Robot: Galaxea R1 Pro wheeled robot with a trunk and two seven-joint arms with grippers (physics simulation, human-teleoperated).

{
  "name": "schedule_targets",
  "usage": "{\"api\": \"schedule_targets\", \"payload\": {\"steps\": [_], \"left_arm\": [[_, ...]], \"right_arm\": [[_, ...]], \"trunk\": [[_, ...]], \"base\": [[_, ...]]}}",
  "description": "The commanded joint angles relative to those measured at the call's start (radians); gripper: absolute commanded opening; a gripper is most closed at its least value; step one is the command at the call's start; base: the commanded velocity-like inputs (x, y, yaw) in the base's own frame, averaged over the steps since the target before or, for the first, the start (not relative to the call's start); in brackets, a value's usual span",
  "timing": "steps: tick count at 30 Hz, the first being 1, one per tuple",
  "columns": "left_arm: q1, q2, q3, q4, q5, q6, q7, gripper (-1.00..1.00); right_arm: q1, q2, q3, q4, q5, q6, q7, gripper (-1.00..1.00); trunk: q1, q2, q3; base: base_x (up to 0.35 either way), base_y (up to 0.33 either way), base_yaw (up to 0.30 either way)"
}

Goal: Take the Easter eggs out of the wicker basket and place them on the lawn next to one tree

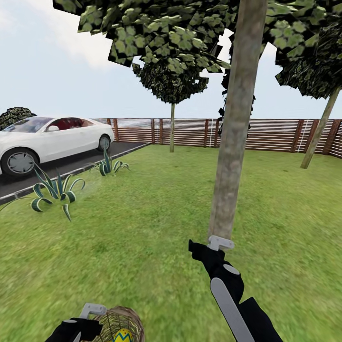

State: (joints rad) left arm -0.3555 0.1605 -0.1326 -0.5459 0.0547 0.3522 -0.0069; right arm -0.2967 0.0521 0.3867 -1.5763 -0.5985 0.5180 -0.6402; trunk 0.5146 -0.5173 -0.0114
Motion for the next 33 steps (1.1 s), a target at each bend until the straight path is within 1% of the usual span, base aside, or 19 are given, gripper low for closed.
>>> {"api": "schedule_targets", "payload": {"steps": [1,15,20,25,33], "left_arm": [[0.000,0.001,-0.005,-0.001,0.005,0.005,0.001,1.00],[0.000,0.003,-0.005,0.000,0.005,0.001,-0.001,1.00],[0.000,0.004,-0.005,0.006,0.005,-0.001,-0.001,1.00],[-0.001,0.004,-0.005,0.030,0.006,-0.023,-0.001,1.00],[-0.001,0.004,-0.005,0.040,0.005,-0.033,-0.004,1.00]], "right_arm": [[-0.001,0.000,0.001,0.000,-0.008,0.002,-0.008,1.00],[-0.001,0.000,0.002,0.007,-0.006,0.000,-0.008,1.00],[-0.001,0.000,0.002,0.008,-0.006,-0.013,-0.010,1.00],[-0.001,0.000,0.003,0.008,-0.006,-0.018,-0.010,1.00],[-0.001,0.000,0.004,0.009,-0.006,-0.021,-0.010,1.00]], "trunk": [[0.004,-0.009,-0.004],[0.058,-0.107,-0.048],[0.077,-0.142,-0.064],[0.096,-0.177,-0.080],[0.127,-0.233,-0.105]], "base": [[0.000,0.000,0.000],[0.000,0.000,0.000],[0.000,0.000,0.000],[0.000,0.000,0.000],[0.000,0.000,0.000]]}}
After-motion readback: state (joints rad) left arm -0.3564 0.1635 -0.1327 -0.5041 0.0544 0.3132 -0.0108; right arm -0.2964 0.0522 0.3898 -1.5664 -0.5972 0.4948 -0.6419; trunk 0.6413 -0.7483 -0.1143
